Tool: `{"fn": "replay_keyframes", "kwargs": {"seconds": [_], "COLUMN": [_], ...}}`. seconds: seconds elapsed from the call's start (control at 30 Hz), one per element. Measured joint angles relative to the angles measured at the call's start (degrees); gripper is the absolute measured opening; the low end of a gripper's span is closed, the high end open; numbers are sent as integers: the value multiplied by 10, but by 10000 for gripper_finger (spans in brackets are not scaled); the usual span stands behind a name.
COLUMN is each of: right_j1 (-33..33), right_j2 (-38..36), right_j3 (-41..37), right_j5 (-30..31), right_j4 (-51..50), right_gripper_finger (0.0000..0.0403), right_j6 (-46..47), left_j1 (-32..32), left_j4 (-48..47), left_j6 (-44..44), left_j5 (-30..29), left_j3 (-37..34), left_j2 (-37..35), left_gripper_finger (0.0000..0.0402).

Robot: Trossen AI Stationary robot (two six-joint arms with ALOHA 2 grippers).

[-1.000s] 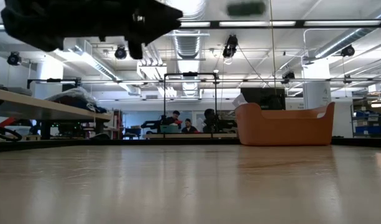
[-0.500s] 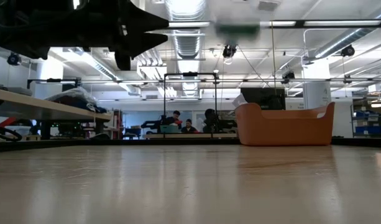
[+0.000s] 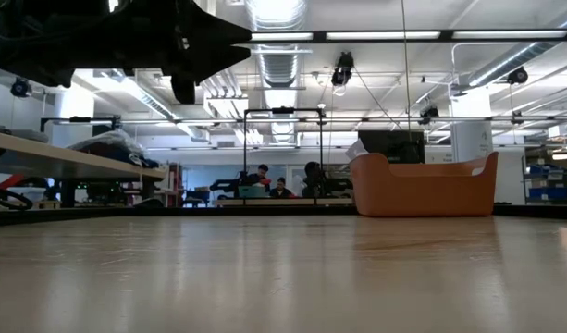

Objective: Roll bandage
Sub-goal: Put the rolled green bandage inside the transparent zip bag, then put the transparent zip bag containing the green rolled bandage into the orange bin

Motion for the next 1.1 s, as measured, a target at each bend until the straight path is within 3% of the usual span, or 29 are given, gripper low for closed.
{"fn": "replay_keyframes", "kwargs": {"seconds": [0.2, 0.37, 0.5, 0.63, 0.83, 1.1], "right_j1": [-27, -88, -153, -220, -329, -383], "right_j2": [0, 2, 2, 11, 34, 50], "right_j3": [0, 0, -5, -15, -57, -79], "right_j5": [140, 202, 199, 149, 144, 98], "right_j4": [-80, -145, -158, -152, -114, -73], "right_gripper_finger": [2, 2, 2, 2, 2, 2], "right_j6": [33, 100, 145, 158, 158, 189], "left_j1": [-1, -2, -2, -2, -2, -2], "left_j4": [0, 0, 0, 0, 0, 0], "left_j6": [-4, -6, -5, 7, 11, 11], "left_j5": [4, 5, 5, 5, 5, 5], "left_j3": [0, -1, -1, -1, -1, 2], "left_j2": [0, 0, 0, 0, 0, 0], "left_gripper_finger": [121, 117, 122, 130, 141, 156]}}
